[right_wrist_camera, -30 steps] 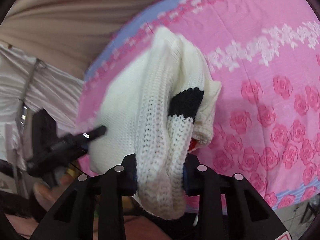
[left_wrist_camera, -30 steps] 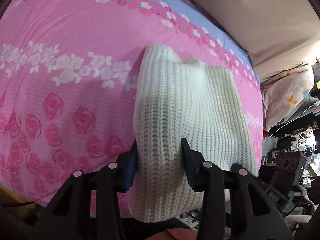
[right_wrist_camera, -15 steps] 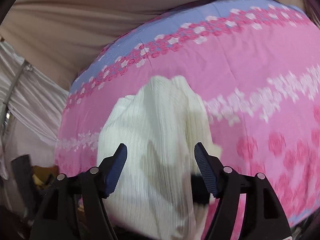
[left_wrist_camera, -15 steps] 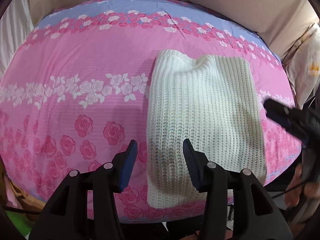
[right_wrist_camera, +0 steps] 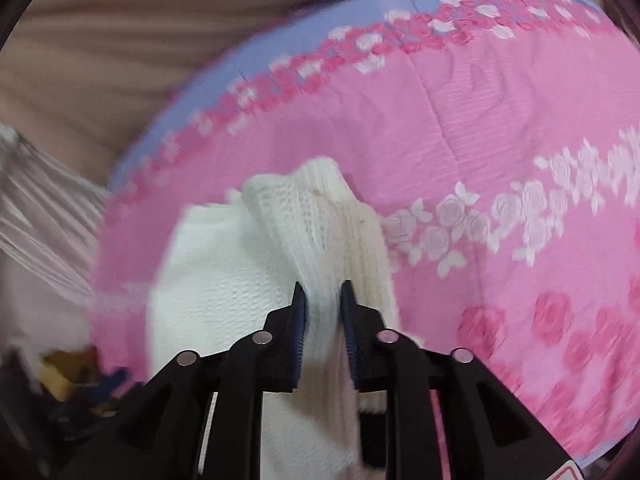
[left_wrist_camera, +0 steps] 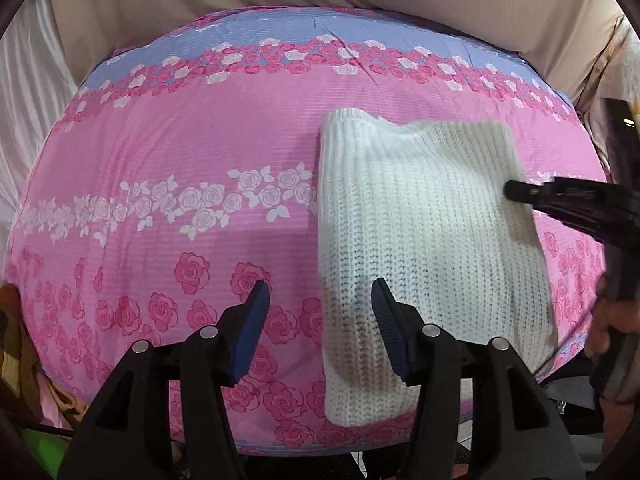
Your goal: Fold small clothes
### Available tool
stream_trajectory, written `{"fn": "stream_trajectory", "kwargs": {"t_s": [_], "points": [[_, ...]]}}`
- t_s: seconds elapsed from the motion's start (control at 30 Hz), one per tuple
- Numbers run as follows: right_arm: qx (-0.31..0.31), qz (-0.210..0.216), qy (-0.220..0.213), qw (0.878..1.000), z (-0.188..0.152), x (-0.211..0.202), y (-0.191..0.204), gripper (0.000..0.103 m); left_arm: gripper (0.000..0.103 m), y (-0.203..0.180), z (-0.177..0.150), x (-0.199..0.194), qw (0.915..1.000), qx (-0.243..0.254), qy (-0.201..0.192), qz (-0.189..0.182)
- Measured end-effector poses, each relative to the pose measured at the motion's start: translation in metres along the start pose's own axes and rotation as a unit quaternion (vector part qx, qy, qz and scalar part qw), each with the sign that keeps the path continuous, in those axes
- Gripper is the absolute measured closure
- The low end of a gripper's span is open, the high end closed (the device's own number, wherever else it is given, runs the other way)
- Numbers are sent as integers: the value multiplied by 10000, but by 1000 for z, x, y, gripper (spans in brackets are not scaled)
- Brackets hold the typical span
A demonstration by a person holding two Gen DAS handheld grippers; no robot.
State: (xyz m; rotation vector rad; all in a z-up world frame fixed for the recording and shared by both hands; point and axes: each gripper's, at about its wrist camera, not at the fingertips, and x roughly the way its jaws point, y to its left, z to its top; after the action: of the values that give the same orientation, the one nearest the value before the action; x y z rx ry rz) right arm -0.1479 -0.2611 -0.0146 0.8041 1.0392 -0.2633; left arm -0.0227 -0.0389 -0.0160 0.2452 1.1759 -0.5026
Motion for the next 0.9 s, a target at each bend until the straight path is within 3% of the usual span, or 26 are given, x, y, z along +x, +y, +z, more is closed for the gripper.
{"fn": "stream_trajectory", "kwargs": {"t_s": [0.03,0.07,0.13,0.37,0.4,0.43,0.47,0.53,0.6,0.73,0.83,0.9], "points": [[-16,73,-92,9999,-6,-11,2,75,52,0,0,0,10000,15,-6,3],[-74,92,-157,9998,-15,-24,5,56,52,-1,0,1,10000,20,6,16],[-175,152,-149,9996,-33,-38,7,48,52,-1,0,6,10000,13,72,9],[-439,-308,584,9969,-114,-26,-3,51,51,-8,0,11,9999,-4,165,10],[-465,-315,663,9962,-117,-21,-4,58,51,-9,0,12,9998,7,175,4],[-469,-310,696,9960,-118,-18,-4,88,51,-11,0,13,9998,41,192,18],[-422,-193,628,9969,-118,-25,-4,89,51,-12,-1,14,9998,47,201,37],[-379,70,256,9989,-111,-48,3,89,51,-13,-1,11,9998,27,177,6],[-484,41,41,9988,-108,-65,6,90,51,-12,-3,4,9999,-22,115,-123],[-304,-471,522,9971,-122,-32,-31,80,45,-5,-8,7,9979,-269,295,-510],[309,-92,611,9976,-131,-32,-51,68,45,0,-13,10,9966,-438,439,-542],[322,5,490,9983,-127,-40,-49,61,45,1,-15,9,9968,-461,429,-497]]}}
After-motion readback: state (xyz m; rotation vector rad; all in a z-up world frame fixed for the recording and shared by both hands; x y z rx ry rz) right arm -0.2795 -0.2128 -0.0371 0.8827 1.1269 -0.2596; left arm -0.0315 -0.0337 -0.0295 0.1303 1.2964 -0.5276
